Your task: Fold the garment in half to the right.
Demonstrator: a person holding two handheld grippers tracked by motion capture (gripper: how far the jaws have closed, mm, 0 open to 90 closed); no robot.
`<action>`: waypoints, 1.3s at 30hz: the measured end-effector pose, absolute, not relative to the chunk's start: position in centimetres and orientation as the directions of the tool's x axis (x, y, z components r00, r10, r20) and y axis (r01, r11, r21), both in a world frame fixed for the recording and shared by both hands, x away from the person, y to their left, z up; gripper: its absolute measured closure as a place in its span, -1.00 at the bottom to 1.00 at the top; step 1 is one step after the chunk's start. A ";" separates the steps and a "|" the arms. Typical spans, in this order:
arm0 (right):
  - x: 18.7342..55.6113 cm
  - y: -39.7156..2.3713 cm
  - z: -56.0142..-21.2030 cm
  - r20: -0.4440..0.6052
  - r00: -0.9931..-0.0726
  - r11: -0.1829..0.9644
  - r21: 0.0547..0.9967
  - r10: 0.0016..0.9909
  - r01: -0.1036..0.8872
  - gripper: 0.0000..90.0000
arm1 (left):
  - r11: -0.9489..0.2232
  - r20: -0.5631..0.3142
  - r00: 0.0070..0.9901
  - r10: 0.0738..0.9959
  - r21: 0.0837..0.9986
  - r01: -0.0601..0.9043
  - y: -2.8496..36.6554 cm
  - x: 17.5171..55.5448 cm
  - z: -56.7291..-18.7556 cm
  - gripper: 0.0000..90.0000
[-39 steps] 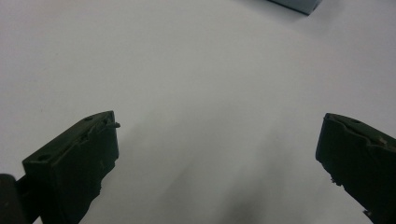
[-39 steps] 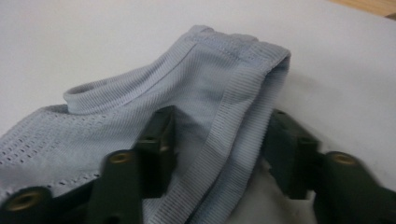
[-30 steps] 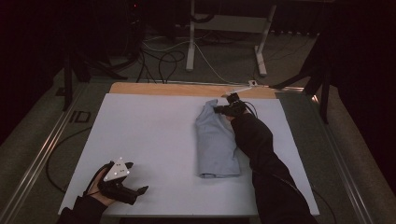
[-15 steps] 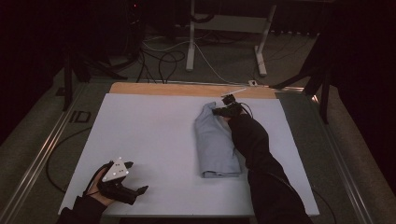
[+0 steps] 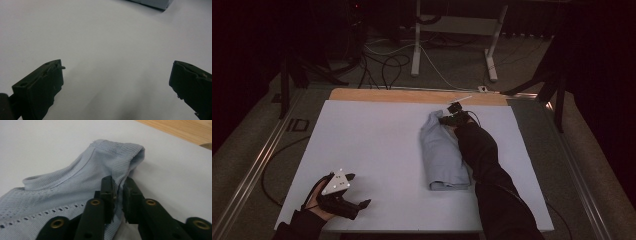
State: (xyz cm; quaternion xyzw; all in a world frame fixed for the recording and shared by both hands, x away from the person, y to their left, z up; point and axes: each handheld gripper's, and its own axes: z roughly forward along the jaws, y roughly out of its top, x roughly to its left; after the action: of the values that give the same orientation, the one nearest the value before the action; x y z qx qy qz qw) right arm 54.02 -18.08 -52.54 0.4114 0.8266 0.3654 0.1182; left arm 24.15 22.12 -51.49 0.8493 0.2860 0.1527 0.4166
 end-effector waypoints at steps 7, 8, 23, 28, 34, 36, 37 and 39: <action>54.1 -18.0 -52.2 0.097 -0.621 0.398 0.689 0.778 0.606 0.02 | -0.493 0.025 0.790 0.613 0.794 0.357 22.2 24.1 -51.4 -0.99; 54.1 -18.0 -52.1 0.096 -0.629 0.404 0.689 0.772 0.601 -0.07 | -0.489 0.025 0.788 0.615 0.796 0.356 22.2 24.1 -51.4 -0.99; 51.6 -17.5 -48.5 0.148 -0.717 0.410 0.734 0.681 0.542 -0.65 | -0.491 0.029 0.792 0.609 0.798 0.349 22.1 24.0 -51.2 -0.99; 50.2 -17.6 -47.0 0.124 -0.750 0.428 0.756 0.650 0.496 -0.65 | -0.494 0.033 0.796 0.605 0.799 0.342 22.1 24.0 -51.1 -0.99; 48.3 -17.6 -45.4 0.130 -0.788 0.439 0.770 0.602 0.463 -0.65 | -0.493 0.032 0.795 0.606 0.799 0.344 22.2 24.0 -51.1 -0.99; 47.5 -17.6 -44.9 0.132 -0.805 0.438 0.782 0.578 0.443 -0.66 | -0.495 0.033 0.795 0.605 0.799 0.343 22.1 24.0 -51.1 -0.99; 47.1 -17.5 -44.7 0.130 -0.814 0.441 0.787 0.565 0.432 -0.66 | -0.496 0.033 0.797 0.603 0.799 0.341 22.1 24.0 -51.2 -0.99; 46.2 -17.3 -44.3 0.125 -0.831 0.444 0.796 0.543 0.410 -0.66 | -0.491 0.029 0.796 0.605 0.800 0.344 22.1 24.0 -51.1 -0.99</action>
State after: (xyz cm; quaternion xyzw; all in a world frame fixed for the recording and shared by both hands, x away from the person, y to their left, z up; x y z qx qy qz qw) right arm 46.17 -17.31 -44.29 0.2814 0.8465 0.4458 0.0743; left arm 24.05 22.08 -51.15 0.8494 0.2793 0.1552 0.4200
